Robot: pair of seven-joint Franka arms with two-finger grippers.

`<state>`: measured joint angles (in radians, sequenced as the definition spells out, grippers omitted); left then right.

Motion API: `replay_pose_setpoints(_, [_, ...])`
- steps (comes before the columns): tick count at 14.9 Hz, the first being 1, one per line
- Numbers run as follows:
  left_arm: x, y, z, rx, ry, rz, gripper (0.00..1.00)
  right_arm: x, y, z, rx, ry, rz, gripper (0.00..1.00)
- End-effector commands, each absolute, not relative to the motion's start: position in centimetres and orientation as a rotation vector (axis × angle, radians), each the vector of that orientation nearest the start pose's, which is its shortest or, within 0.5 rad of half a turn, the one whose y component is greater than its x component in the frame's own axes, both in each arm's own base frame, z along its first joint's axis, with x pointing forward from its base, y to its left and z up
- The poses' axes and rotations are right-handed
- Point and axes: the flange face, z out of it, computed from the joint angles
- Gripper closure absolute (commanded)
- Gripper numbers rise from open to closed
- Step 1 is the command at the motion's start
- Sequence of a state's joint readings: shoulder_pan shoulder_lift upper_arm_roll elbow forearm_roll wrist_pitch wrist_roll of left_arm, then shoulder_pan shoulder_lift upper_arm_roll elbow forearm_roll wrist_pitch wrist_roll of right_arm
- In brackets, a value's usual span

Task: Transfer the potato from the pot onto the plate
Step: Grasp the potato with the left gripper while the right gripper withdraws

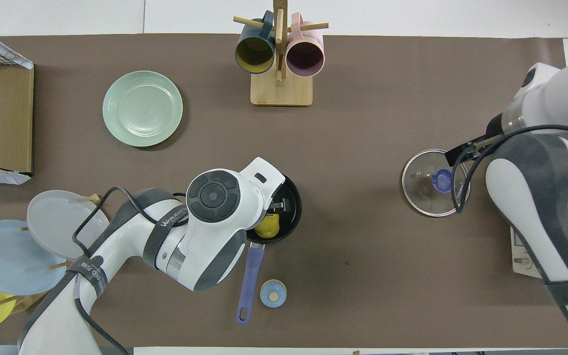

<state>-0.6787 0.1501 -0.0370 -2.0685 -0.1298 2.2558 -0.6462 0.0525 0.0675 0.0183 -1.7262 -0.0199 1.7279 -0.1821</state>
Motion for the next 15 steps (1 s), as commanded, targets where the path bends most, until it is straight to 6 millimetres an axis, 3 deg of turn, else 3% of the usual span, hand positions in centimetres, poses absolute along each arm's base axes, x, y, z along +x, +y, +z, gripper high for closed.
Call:
replay_pose_setpoints(1, [42.3, -38.3, 35.7, -3.278, -0.106, 0.067, 0.0, 57.1, 3.9, 58.5, -3.143, -0.187, 0.169, 0.0])
replay_pose_setpoints(3, [42.3, -38.4, 35.3, -3.28, -0.142, 0.081, 0.0, 55.6, 3.6, 60.9, -3.154, -0.135, 0.15, 0.0])
replay_pose_setpoints(5, [42.2, -38.7, 34.2, -3.276, -0.181, 0.08, 0.0, 54.8, 3.3, 61.9, -3.155, -0.125, 0.14, 0.0])
replay_pose_setpoints(15, [40.0, -40.9, 31.7, -3.241, -0.103, 0.141, 0.0, 54.1, 2.3, 62.4, -3.189, -0.113, 0.131, 0.0])
